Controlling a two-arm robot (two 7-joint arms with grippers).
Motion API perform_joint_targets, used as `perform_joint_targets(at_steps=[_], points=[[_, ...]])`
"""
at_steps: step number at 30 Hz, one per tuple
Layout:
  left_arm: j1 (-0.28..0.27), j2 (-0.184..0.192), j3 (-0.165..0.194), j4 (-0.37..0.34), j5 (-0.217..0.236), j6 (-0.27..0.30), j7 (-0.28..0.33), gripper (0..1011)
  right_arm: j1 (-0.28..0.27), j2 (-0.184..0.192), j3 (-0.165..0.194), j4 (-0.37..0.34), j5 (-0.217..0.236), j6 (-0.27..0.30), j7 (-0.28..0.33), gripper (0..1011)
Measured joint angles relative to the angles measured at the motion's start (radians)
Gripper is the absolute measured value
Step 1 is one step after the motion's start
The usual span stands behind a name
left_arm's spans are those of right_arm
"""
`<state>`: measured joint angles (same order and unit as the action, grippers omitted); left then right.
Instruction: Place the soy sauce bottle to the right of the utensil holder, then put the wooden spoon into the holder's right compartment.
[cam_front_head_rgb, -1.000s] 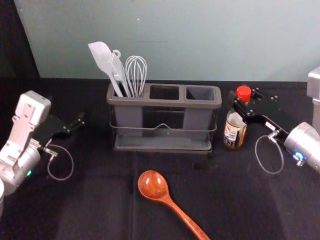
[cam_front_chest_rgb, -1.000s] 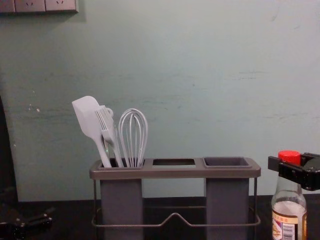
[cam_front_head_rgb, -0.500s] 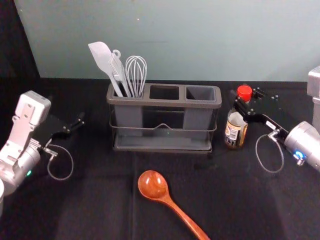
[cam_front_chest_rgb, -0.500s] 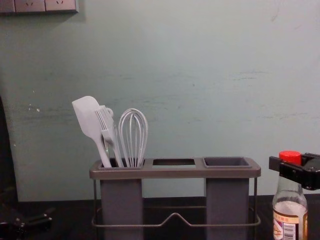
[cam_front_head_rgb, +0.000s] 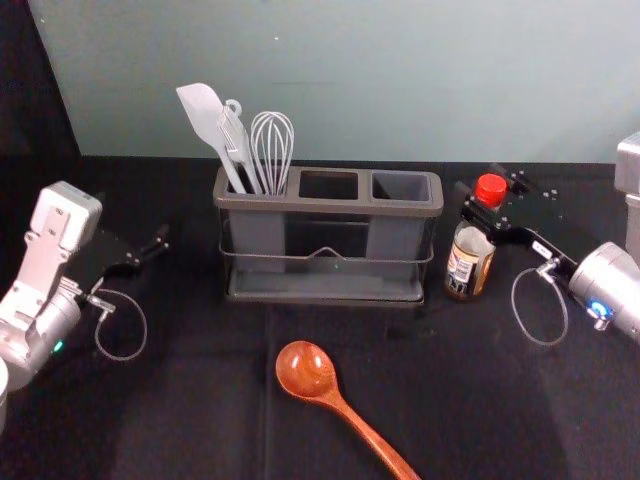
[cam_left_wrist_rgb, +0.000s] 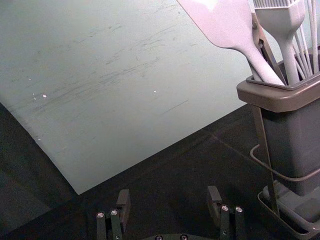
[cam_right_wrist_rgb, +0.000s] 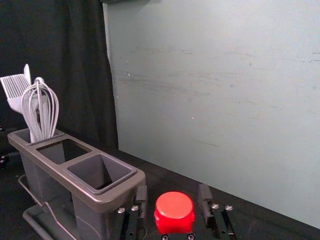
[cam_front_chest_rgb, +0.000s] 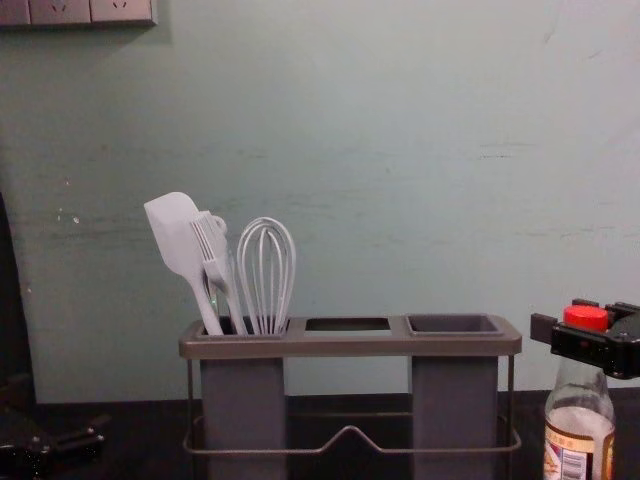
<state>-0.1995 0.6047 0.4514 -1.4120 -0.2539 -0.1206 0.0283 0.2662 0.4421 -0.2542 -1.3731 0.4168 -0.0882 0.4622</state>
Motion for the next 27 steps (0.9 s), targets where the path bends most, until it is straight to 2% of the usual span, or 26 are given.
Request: perform_joint_targets(at_steps=[4, 13, 23, 27], points=[[0.0, 0.0, 0.0, 0.0, 0.0, 0.0, 0.0, 1005, 0.0, 0.0, 0.0, -0.001, 0.0, -0.001, 0.0, 760], [0.0, 0.0, 0.0, 0.0, 0.0, 0.0, 0.0, 1005, -0.001, 0.0, 0.0, -0.001, 0.0, -0.001, 0.0, 981], [0.0, 0.0, 0.0, 0.0, 0.0, 0.0, 0.0, 1005, -0.001, 0.0, 0.0, -0.001, 0.0, -0.001, 0.0, 1004], [0.0, 0.0, 0.0, 0.0, 0.0, 0.0, 0.0, 1005, -0.016, 0.006, 0.012, -0.026, 0.0, -0.003, -0.006, 1004]])
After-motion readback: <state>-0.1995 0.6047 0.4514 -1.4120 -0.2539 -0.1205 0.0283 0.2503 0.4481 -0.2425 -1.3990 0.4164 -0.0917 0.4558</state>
